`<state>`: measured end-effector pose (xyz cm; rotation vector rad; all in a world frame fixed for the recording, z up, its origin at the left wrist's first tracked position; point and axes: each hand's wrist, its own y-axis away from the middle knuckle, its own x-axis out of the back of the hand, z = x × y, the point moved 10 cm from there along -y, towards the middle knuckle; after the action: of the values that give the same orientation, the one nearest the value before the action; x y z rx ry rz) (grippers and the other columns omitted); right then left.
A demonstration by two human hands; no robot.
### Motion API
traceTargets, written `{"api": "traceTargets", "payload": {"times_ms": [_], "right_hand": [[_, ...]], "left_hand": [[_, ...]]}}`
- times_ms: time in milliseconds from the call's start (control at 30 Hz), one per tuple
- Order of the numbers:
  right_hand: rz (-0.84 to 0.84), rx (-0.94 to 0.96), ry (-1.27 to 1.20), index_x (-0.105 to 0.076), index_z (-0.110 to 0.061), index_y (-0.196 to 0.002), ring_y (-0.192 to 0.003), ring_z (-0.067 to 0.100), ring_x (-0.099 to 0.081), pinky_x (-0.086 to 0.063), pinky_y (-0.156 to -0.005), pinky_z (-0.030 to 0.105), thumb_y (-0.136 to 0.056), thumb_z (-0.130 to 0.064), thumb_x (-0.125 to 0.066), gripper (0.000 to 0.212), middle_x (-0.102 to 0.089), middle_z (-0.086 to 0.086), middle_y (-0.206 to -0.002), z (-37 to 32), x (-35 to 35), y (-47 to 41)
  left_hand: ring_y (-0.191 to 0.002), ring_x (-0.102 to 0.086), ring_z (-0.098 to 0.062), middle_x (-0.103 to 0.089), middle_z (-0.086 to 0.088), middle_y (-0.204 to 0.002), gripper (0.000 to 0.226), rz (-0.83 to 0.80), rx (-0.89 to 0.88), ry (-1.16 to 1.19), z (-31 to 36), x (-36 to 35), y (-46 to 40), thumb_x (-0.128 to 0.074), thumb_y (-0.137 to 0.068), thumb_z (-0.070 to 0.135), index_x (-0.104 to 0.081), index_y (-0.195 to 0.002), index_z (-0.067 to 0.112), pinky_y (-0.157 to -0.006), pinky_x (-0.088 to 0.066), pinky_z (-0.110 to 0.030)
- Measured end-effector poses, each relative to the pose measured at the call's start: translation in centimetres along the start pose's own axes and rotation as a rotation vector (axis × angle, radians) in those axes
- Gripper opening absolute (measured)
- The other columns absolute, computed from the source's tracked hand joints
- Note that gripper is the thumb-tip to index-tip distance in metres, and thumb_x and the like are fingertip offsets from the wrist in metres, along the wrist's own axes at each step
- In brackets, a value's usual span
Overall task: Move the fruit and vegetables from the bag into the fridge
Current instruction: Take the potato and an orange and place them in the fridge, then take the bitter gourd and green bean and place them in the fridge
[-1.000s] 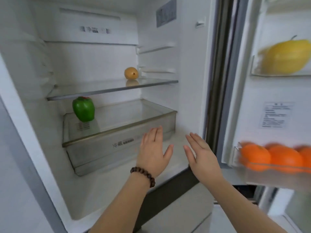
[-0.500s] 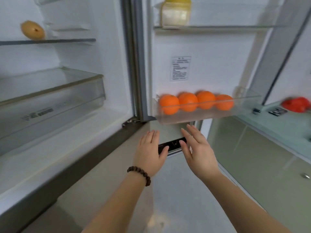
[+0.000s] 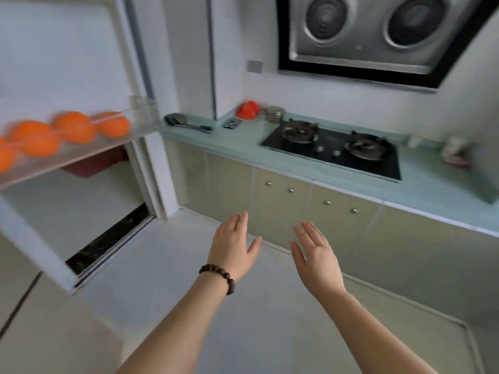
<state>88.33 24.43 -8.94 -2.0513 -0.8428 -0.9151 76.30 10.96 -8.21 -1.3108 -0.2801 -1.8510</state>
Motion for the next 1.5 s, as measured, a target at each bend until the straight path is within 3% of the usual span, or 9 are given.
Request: {"api": "traceTargets", "payload": {"times_ms": [300, 667, 867, 1167, 1500], "right_hand": [[0.182, -0.451, 0.143, -0.048, -0.017, -0.135, -0.141, 0.016, -0.023, -0.025, -0.111, 0.029, -0.095, -0.029, -0.047, 0.041, -0.038, 0.001, -0.148, 19.6, 13.5, 12.9], [0.418, -0.874, 0.278, -0.054, -0.014, -0.130, -0.140, 0.018, -0.028, -0.030, -0.110, 0.033, -0.093, -0.025, -0.051, 0.038, -0.043, 0.003, -0.144, 33.2, 23.7, 25.0], [0.524, -1.040, 0.315, -0.056, -0.012, -0.128, -0.139, 0.018, -0.029, -0.030, -0.110, 0.033, -0.093, -0.023, -0.051, 0.036, -0.045, 0.004, -0.143, 40.7, 27.4, 26.0], [0.628, -1.208, 0.350, -0.052, -0.016, -0.131, -0.141, 0.014, -0.023, -0.023, -0.112, 0.028, -0.095, -0.028, -0.047, 0.038, -0.040, 0.000, -0.147, 50.0, 32.1, 22.0], [0.751, -1.402, 0.349, -0.053, -0.016, -0.130, -0.141, 0.013, -0.022, -0.023, -0.113, 0.030, -0.094, -0.028, -0.048, 0.038, -0.039, 0.000, -0.147, 58.2, 37.4, 27.0]], "left_hand": [[-0.131, -0.038, -0.029, -0.043, -0.013, -0.142, 0.064, -0.219, -0.372, 0.086, 22.1, -12.9, 1.1, -0.050, -0.091, 0.038, -0.033, -0.141, 0.004, -0.109, -0.030, -0.038], [-0.139, -0.027, -0.025, -0.035, -0.010, -0.148, 0.066, -0.463, -0.715, 0.197, 42.8, -25.0, 3.7, -0.047, -0.092, 0.041, -0.027, -0.144, 0.007, -0.114, -0.022, -0.035], [-0.140, -0.022, -0.023, -0.031, -0.008, -0.150, 0.066, -0.597, -0.876, 0.238, 52.2, -31.7, 2.7, -0.044, -0.093, 0.043, -0.023, -0.146, 0.009, -0.115, -0.016, -0.032], [-0.141, -0.021, -0.021, -0.029, -0.007, -0.152, 0.067, -0.660, -1.125, 0.212, 64.3, -39.1, -2.1, -0.040, -0.093, 0.045, -0.021, -0.147, 0.010, -0.116, -0.015, -0.034], [-0.142, -0.019, -0.019, -0.027, -0.004, -0.153, 0.067, -0.782, -1.295, 0.215, 75.9, -46.9, 0.2, -0.039, -0.093, 0.047, -0.018, -0.148, 0.014, -0.116, -0.015, -0.035]]}}
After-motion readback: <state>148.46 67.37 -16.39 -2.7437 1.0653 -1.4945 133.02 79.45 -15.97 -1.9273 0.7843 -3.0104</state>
